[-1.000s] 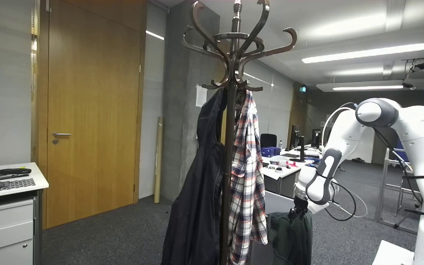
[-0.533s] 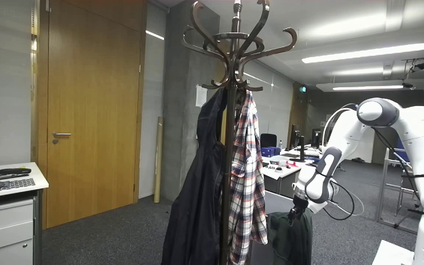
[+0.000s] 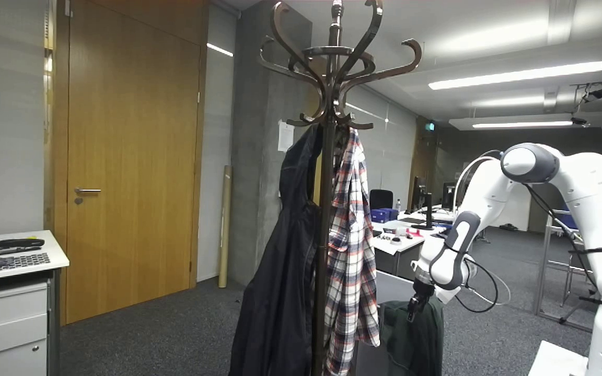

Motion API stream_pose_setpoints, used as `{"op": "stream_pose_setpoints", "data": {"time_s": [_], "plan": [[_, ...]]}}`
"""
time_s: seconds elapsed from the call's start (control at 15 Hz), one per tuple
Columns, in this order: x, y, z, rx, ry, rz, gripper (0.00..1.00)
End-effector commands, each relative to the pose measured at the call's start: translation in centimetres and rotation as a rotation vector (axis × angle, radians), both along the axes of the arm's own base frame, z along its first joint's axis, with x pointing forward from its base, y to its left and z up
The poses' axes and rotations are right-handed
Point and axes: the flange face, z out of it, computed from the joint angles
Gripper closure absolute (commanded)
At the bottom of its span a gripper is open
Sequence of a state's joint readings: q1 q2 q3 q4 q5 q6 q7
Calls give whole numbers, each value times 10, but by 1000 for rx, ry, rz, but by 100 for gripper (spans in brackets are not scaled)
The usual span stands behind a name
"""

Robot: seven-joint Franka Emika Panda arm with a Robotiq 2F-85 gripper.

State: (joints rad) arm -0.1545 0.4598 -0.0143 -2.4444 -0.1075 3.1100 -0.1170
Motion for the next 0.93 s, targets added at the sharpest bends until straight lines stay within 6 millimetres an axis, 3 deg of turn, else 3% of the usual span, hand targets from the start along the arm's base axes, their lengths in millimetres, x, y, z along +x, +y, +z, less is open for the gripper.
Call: {"op": "stream_pose_setpoints", "data": {"time_s": [0.0, 0.07, 0.13, 0.33, 0.47, 0.87], "plan": [[14, -5, -12, -12, -17, 31, 0], [16, -5, -14, -12, -21, 35, 25], [17, -5, -16, -10, -20, 35, 26], [22, -5, -9, -9, -29, 35, 50], [24, 0, 1, -1, -39, 44, 56], [39, 7, 59, -6, -126, 75, 99]]}}
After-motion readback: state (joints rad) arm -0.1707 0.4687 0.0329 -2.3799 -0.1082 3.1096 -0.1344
